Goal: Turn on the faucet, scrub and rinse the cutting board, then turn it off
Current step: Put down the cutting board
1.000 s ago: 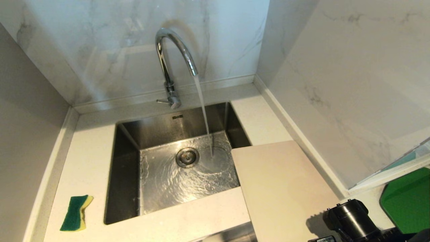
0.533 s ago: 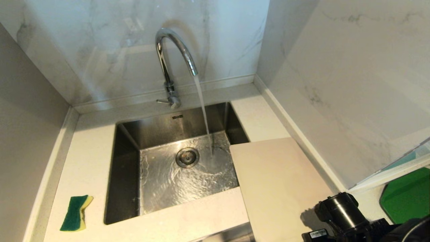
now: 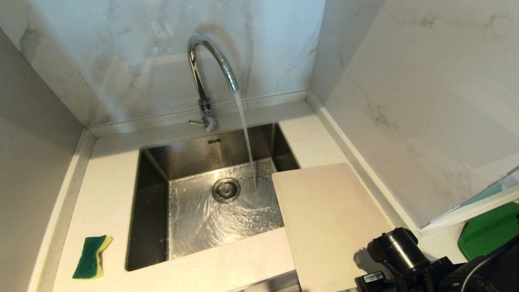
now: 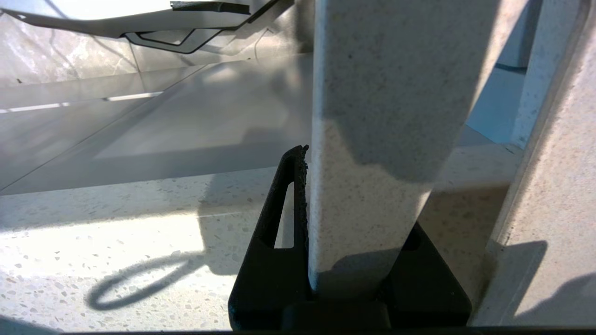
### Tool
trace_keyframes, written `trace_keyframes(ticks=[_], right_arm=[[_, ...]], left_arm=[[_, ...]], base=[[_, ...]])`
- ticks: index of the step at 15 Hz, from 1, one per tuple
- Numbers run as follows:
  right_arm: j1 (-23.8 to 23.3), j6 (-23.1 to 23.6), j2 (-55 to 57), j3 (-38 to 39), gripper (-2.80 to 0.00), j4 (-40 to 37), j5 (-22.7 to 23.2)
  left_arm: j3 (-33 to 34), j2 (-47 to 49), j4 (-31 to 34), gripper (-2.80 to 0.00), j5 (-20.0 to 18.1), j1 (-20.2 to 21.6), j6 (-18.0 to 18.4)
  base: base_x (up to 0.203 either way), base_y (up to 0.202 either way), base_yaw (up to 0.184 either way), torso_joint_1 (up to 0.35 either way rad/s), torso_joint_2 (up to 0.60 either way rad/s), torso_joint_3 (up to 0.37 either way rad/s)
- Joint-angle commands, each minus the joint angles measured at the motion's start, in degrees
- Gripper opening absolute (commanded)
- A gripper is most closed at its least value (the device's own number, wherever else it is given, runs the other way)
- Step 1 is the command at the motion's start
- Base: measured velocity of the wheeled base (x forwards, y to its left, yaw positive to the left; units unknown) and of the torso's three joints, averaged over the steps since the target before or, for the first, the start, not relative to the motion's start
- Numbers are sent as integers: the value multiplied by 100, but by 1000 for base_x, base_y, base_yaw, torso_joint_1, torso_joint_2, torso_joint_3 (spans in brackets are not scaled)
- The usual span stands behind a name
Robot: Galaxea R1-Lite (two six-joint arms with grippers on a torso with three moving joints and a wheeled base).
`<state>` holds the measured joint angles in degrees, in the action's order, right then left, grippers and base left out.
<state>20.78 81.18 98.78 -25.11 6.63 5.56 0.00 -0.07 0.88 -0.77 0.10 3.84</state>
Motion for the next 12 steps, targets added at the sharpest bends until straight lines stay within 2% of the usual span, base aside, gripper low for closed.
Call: trace_keyframes(ticks=[1, 7, 12], right_arm=[[13, 47, 62, -122, -280, 3, 7], [14, -74, 387, -263, -280, -4, 15], [13, -63, 688, -413, -280, 5, 15]], left_arm=[[0, -10, 0, -280, -2, 8, 3], [1, -10, 9, -280, -2, 8, 13], [8, -10, 18, -280, -11, 0, 275]], base=[[0, 0, 0, 0, 0, 0], [0, 0, 0, 0, 0, 0], [0, 0, 0, 0, 0, 0]])
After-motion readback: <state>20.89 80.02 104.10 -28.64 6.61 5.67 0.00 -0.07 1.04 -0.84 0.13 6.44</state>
